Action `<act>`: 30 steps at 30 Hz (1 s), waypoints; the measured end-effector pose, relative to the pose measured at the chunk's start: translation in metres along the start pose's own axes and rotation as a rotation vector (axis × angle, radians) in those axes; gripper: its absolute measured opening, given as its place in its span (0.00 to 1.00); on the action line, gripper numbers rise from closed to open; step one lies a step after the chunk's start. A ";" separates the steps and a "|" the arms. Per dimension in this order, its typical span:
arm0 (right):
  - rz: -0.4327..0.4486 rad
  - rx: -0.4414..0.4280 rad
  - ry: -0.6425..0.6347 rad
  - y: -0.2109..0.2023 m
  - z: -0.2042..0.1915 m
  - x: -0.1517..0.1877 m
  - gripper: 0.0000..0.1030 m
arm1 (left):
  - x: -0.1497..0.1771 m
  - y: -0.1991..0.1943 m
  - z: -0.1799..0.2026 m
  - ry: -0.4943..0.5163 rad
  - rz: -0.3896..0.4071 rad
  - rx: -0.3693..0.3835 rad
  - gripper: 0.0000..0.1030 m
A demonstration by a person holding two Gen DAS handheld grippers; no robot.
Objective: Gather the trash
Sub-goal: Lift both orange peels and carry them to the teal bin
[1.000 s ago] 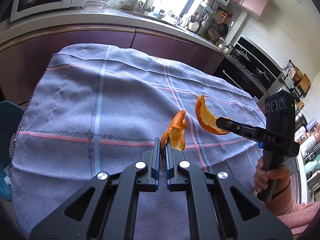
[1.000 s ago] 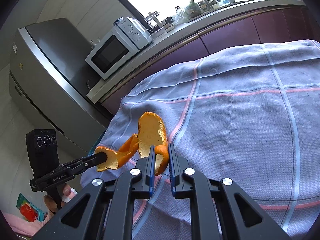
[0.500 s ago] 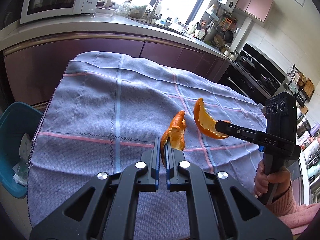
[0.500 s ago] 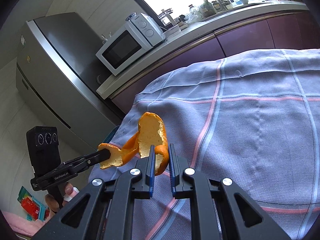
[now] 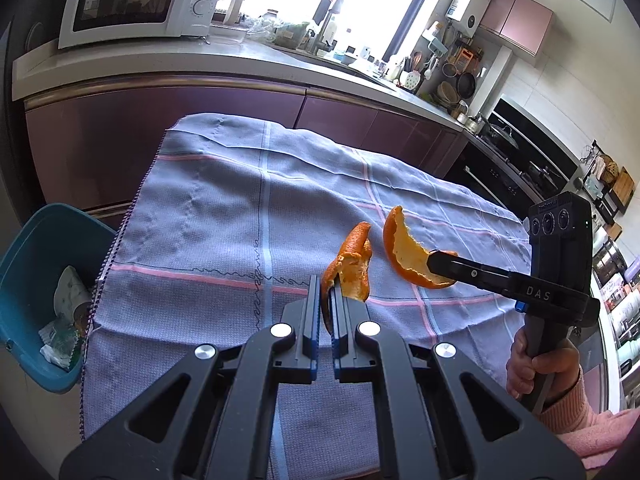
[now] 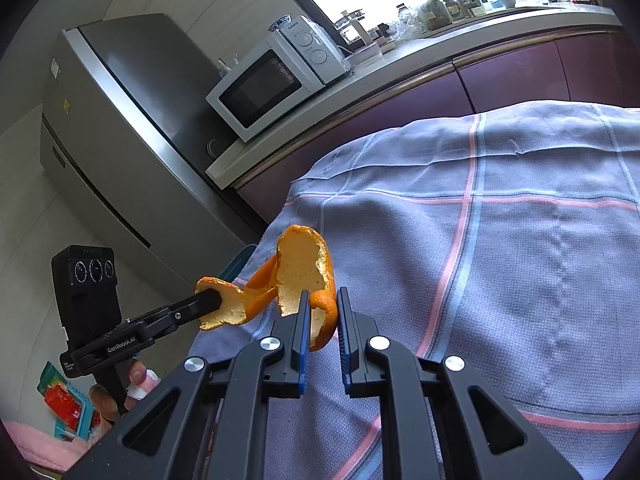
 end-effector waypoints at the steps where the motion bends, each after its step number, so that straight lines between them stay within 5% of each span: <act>1: -0.002 -0.001 -0.002 0.002 -0.002 0.000 0.11 | 0.000 -0.002 -0.001 -0.001 0.003 -0.003 0.05; 30: -0.056 -0.056 -0.066 0.039 -0.048 0.001 0.11 | 0.001 -0.044 -0.040 -0.066 0.056 -0.074 0.05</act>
Point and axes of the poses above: each gripper's, at about its wrist camera, not at the fingertips, and y roughly the way its jaws point, z to its right, x to its underside, the point moved 10 cm from there along y, roughly the way its jaws point, and after that the axes turned 4 degrees about -z, right-handed, at the moved point
